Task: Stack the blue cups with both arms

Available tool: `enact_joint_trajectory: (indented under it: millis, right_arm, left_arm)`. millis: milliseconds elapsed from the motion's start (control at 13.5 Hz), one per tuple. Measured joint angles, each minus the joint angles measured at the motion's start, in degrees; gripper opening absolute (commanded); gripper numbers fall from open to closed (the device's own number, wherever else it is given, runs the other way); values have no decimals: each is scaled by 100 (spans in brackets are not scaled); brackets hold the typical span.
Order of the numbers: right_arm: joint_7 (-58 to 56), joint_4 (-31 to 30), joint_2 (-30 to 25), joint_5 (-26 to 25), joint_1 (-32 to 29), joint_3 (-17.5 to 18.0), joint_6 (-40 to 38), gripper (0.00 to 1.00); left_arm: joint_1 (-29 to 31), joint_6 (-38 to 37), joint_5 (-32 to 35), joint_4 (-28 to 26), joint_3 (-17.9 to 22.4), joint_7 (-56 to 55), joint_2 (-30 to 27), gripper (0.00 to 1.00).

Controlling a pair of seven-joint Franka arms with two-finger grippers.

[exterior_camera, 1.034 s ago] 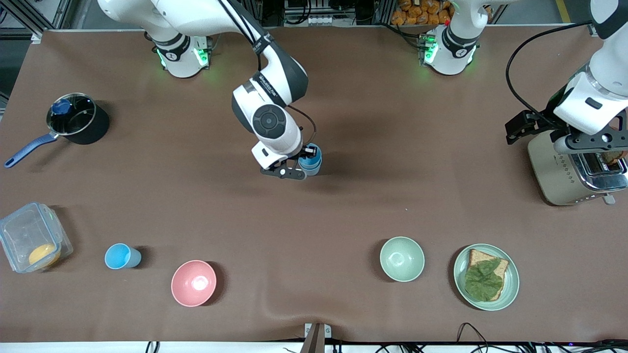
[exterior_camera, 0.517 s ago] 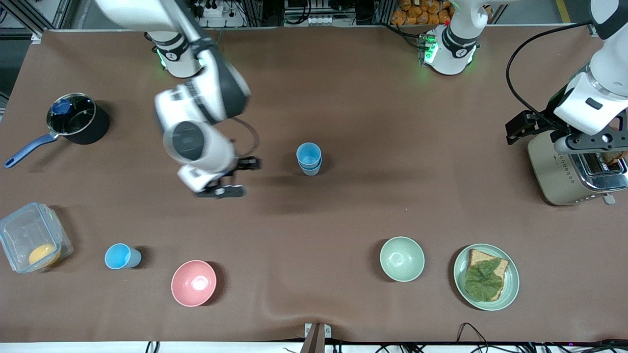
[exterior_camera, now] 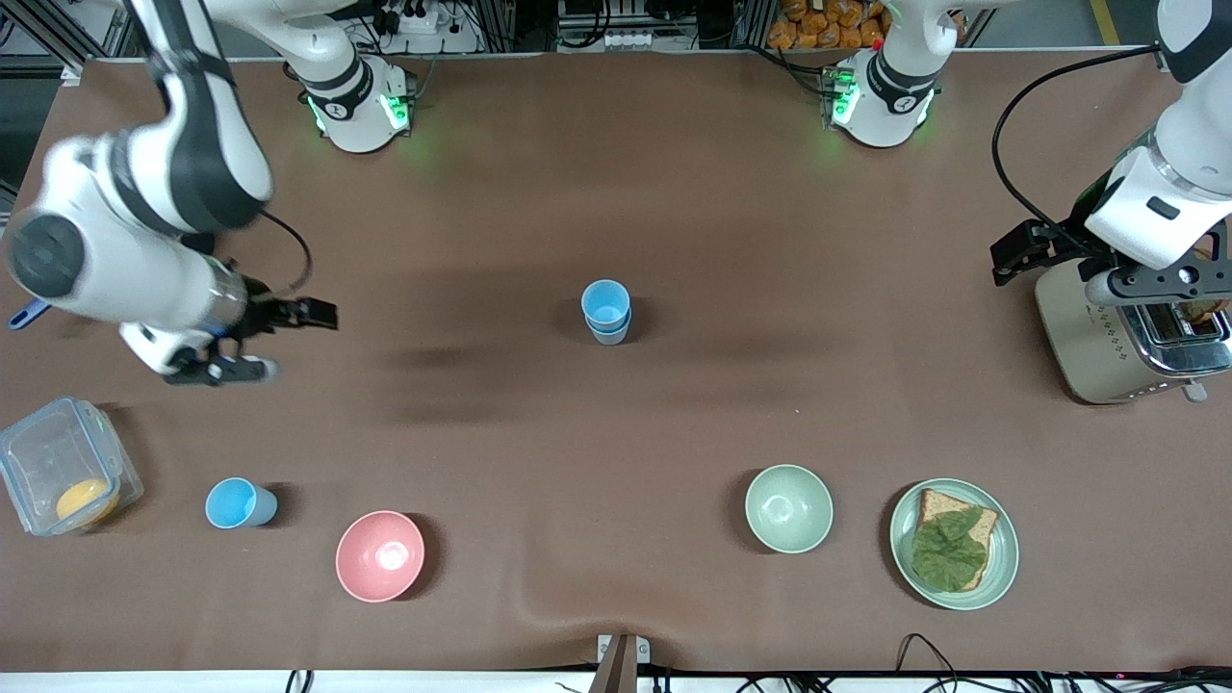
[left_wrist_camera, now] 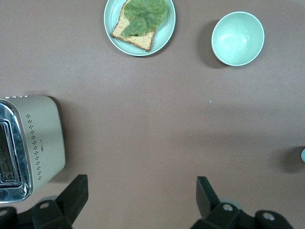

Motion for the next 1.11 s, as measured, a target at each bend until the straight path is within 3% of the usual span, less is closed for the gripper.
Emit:
enact_joint_trajectory:
  millis: [369,812,1107]
  right_arm:
    - [-958,-141,-1025,-11,-536,8,-569,100]
    - [-1273,306,-1055,-226,-877,7,-1001,100]
    - [-281,794,-813,-223,-892,47,-1125,100]
  left_arm:
    - [6,0,0,13,-1,0,12,100]
    - [14,0,0,100,3,1,8,100]
    - [-2,-29,0,248,-61,3,-21,100]
